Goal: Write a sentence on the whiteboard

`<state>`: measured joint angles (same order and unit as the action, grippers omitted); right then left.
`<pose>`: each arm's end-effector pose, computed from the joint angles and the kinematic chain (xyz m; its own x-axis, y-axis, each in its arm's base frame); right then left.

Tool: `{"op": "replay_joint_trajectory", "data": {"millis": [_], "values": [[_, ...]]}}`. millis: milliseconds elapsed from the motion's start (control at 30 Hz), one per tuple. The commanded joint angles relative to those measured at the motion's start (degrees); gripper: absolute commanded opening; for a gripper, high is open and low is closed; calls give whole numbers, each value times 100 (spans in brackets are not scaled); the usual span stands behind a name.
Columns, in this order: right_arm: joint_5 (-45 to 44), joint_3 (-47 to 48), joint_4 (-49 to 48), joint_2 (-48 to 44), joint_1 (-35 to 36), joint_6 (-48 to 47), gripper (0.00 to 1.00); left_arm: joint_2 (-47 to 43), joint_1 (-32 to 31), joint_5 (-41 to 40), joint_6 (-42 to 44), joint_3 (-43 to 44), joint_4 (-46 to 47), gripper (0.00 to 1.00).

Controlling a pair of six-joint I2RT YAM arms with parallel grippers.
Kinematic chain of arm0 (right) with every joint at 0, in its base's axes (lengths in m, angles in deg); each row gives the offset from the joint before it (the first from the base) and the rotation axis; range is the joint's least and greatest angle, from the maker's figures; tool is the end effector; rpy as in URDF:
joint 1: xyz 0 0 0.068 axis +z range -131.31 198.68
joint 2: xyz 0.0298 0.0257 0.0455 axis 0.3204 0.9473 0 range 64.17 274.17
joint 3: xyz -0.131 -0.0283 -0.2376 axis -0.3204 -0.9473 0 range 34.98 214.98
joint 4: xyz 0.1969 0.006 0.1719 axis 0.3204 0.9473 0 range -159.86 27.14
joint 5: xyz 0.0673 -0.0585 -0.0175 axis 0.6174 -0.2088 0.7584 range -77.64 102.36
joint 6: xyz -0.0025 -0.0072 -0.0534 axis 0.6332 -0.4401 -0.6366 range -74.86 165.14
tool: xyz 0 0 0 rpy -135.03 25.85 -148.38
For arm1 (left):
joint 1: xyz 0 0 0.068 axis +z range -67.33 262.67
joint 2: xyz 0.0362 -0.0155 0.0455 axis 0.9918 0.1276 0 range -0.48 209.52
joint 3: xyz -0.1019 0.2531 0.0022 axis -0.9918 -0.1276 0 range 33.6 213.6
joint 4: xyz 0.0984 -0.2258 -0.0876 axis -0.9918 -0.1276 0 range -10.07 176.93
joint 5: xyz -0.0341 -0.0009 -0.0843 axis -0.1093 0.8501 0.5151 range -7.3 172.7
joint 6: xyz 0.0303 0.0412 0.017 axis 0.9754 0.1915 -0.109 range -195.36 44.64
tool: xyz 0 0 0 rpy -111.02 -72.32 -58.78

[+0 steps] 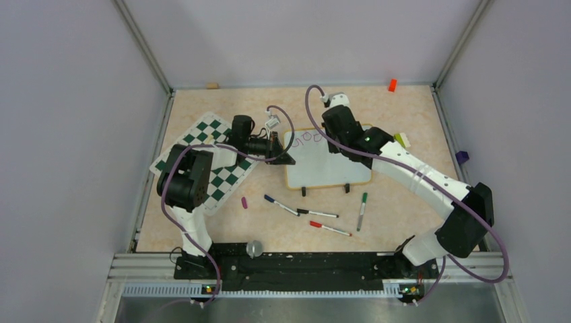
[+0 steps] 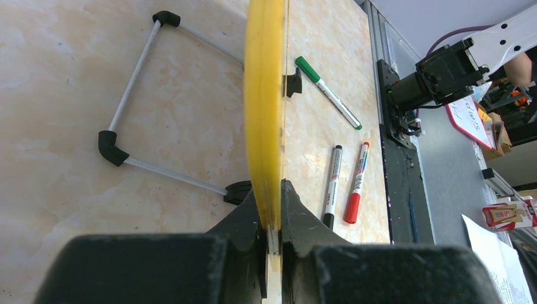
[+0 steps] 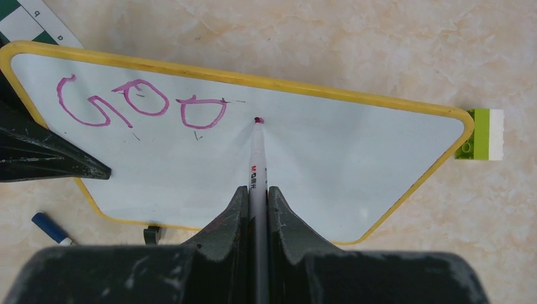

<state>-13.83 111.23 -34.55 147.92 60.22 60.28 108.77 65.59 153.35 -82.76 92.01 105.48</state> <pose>0.2497 0.2002 0.3315 -0.5832 -0.2036 -0.7864 -0.2076 0.9733 -0.0980 0.3542 -0.1439 0.1648 -0.6171 0.1451 -0.7734 0.7868 0.1018 -0.6087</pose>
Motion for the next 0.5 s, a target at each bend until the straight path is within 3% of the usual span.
{"op": "replay_joint_trajectory", "data": {"millis": [0,467], "values": [[180,268,-266,54,-69,-32,0,-2,-129,-106,408,-14,-246,0],[444,-89,-115,-113,-73,41,0,-9,-127,-105,408,-14,-246,0]]}}
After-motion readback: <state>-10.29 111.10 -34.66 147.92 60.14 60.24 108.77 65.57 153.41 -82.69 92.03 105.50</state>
